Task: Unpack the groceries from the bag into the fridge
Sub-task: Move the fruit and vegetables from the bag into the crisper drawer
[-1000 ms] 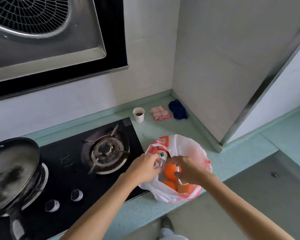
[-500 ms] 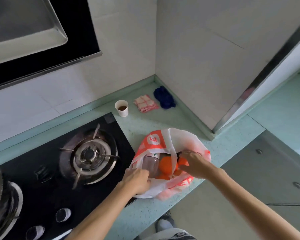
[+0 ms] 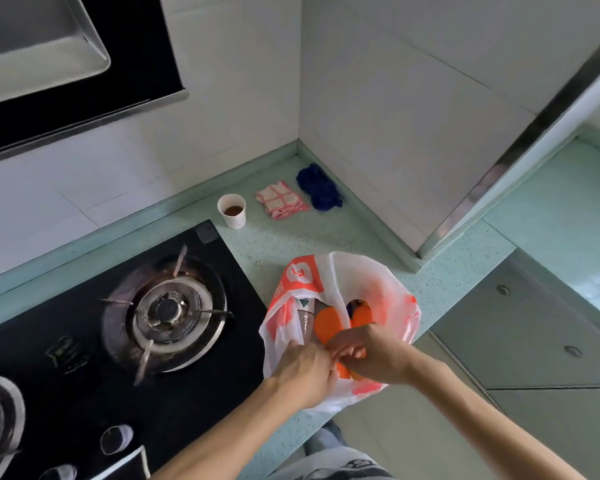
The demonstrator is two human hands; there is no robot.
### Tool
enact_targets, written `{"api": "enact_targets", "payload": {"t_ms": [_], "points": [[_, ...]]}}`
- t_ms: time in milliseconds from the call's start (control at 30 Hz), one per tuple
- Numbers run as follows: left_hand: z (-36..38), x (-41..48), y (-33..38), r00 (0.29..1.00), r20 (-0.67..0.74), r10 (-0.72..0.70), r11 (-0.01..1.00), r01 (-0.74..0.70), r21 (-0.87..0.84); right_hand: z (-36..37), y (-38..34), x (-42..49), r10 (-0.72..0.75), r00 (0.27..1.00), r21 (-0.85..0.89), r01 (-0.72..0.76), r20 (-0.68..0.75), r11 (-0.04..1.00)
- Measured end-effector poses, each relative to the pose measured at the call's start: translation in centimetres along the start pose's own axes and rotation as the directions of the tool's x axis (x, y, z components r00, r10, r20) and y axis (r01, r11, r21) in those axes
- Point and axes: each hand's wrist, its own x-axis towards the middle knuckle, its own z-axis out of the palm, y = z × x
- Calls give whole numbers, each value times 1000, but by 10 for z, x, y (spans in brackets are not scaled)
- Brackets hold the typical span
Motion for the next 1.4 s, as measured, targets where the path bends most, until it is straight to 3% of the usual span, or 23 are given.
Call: {"api": "enact_targets", "payload": {"t_ms": [100, 300, 433, 600, 800, 933, 1100, 1267, 1400], "points": [[3, 2, -1, 998, 38, -49, 999, 49, 6, 7, 14, 3, 52, 996, -187, -38, 74, 982], [9, 10, -4, 970, -12, -244, 969, 243, -40, -8, 58, -10, 147, 988, -314, -157, -54, 936], [15, 22, 6, 968, 4, -252, 968, 252, -9, -5, 66, -13, 249, 968, -370, -246, -38, 896], [25, 34, 16, 944, 99, -316, 946, 305, 109, 9, 60, -5, 245, 969, -467, -228, -25, 855], [26, 39, 23, 924, 105, -368, 918, 343, 197, 21, 59, -1, 249, 967, -499, -238, -46, 833], [33, 41, 25, 914, 93, -395, 907, 372, 199, 21, 62, -1, 217, 976, -363, -212, -27, 907], [30, 40, 14, 920, 35, -390, 921, 388, 43, 15, 56, -3, 241, 969, -270, -246, -51, 931], [12, 29, -1, 924, -72, -375, 916, 358, -179, 8, 39, -9, 225, 966, -327, -254, -123, 910], [-7, 20, -15, 928, -125, -351, 891, 289, -351, 11, 22, -20, 254, 908, -212, -334, -332, 918]]}}
